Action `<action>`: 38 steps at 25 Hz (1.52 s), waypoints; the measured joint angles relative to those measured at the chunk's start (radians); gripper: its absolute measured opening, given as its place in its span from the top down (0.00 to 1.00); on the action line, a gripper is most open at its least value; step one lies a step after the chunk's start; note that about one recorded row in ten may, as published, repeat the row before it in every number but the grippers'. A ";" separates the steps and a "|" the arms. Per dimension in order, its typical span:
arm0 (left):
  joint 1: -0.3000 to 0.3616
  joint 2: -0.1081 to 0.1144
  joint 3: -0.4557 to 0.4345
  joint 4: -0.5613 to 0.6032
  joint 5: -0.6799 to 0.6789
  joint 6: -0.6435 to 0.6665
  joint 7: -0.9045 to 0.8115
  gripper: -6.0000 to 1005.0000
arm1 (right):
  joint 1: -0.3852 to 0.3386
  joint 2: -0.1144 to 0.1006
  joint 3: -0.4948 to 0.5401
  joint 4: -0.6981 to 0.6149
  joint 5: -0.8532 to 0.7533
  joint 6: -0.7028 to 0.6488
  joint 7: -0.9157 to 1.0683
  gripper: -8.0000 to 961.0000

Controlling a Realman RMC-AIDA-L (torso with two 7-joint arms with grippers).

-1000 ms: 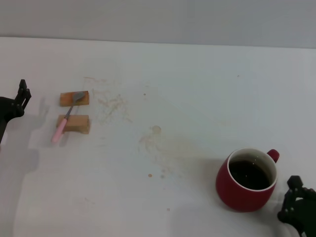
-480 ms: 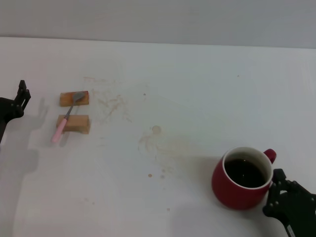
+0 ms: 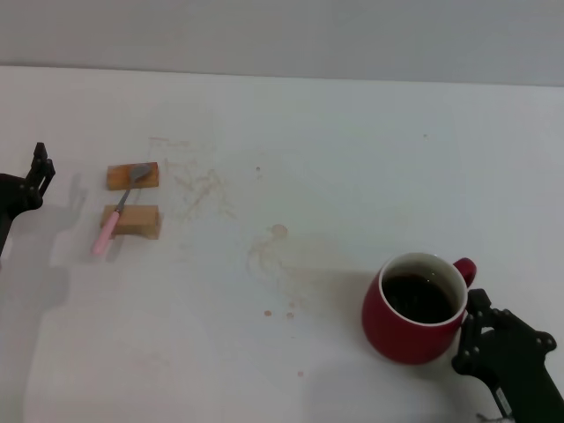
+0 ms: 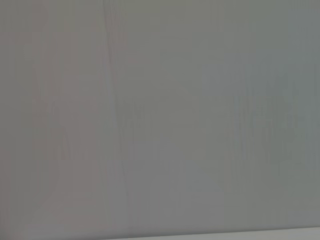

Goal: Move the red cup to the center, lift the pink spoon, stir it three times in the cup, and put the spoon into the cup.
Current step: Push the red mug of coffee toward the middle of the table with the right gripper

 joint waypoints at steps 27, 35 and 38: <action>0.001 0.000 0.000 0.001 0.000 0.000 0.000 0.20 | 0.171 0.000 0.021 -0.006 -0.001 0.150 0.029 0.99; 0.003 0.000 0.000 0.002 0.000 0.000 0.000 0.20 | 0.216 0.000 0.021 -0.008 -0.001 0.165 0.032 0.99; 0.004 0.000 0.000 0.002 0.000 0.000 0.000 0.20 | 0.230 0.000 0.025 -0.008 -0.001 0.174 0.032 0.99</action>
